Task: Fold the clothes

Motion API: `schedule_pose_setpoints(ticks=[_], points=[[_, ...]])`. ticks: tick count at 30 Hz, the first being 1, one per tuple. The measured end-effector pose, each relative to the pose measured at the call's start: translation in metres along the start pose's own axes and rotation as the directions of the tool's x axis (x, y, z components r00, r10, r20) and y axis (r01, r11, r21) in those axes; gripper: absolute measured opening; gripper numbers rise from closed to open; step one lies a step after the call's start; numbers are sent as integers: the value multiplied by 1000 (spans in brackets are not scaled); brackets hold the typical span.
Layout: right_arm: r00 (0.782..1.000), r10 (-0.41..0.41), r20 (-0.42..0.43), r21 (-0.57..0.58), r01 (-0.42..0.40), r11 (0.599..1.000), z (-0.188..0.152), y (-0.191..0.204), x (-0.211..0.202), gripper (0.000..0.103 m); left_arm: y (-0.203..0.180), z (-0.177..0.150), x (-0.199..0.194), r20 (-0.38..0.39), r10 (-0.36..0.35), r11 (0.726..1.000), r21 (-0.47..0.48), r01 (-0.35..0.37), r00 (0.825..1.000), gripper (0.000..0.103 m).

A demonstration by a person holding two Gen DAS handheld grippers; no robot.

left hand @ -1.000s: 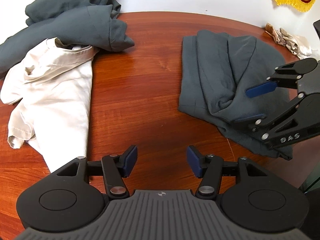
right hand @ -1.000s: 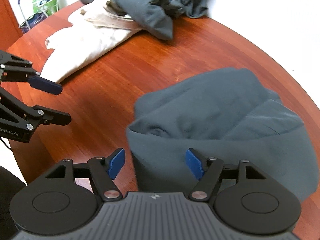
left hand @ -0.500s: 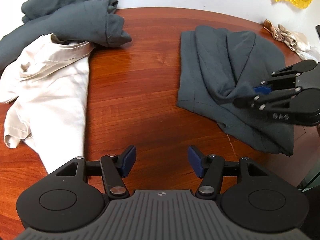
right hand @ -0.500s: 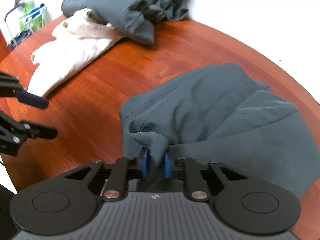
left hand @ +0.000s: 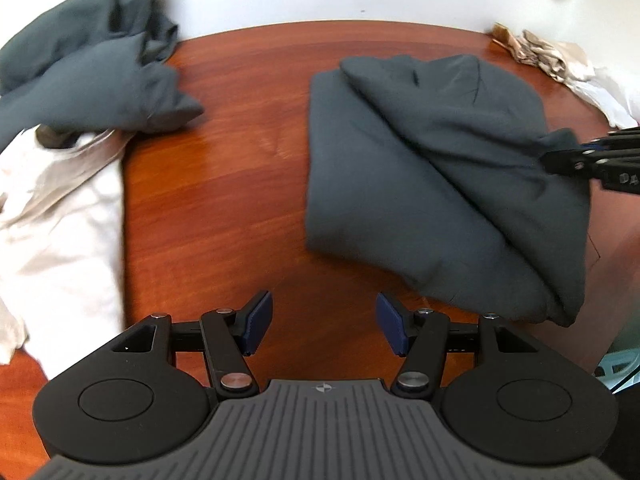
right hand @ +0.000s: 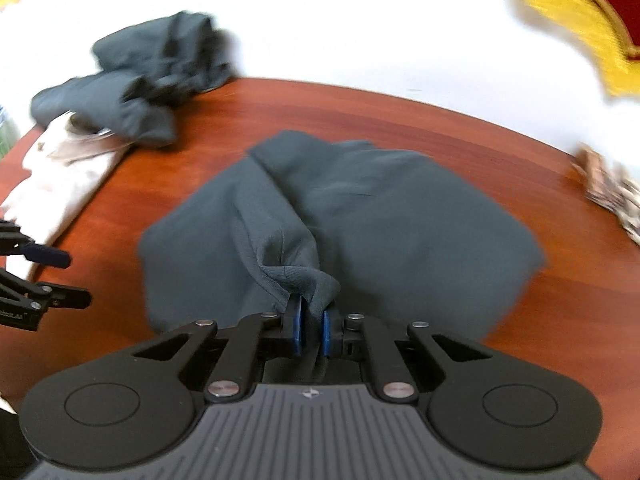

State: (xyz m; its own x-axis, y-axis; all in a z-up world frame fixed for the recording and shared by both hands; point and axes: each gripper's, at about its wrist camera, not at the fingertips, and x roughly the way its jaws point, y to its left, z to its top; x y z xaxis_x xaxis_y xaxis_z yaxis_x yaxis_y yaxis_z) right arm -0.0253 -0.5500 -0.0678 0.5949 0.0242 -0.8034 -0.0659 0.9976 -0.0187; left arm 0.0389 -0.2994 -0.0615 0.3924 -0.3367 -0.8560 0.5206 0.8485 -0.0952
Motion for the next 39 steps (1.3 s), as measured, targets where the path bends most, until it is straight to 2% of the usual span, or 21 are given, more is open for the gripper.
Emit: schedule_pose_setpoints(ticks=[5,8,14,20,23,26,32,34,39], points=[[998,-67,-12,100,68,993,-18,-38,-10,7,-12,12,9,-7,-20,999,46,20,1000,60],[991,-132,-21,179,133,975,-39,-63,-19,7,-19,18,16,-17,-26,997,72,27,1000,60],[974,-220,-60,289,228,930,-75,-98,-29,7,-32,26,31,-39,-35,992,119,39,999,60],[942,-304,-142,395,335,855,-129,-139,-39,7,-47,35,41,-57,-60,983,168,69,997,60],[928,-329,-173,418,372,829,-145,-150,-41,7,-56,37,44,-62,-74,977,193,85,995,60],[905,-363,-221,447,425,787,-169,-167,-41,7,-66,39,46,-68,-94,970,219,107,993,60],[870,-416,-265,459,493,739,-193,-187,-45,7,-86,42,49,-77,-137,951,269,153,988,60],[871,-409,-272,476,491,730,-201,-196,-46,8,-93,44,52,-84,-144,945,284,162,986,60],[875,-389,-288,458,483,746,-202,-197,-41,10,-97,46,58,-88,-136,944,289,156,987,60]])
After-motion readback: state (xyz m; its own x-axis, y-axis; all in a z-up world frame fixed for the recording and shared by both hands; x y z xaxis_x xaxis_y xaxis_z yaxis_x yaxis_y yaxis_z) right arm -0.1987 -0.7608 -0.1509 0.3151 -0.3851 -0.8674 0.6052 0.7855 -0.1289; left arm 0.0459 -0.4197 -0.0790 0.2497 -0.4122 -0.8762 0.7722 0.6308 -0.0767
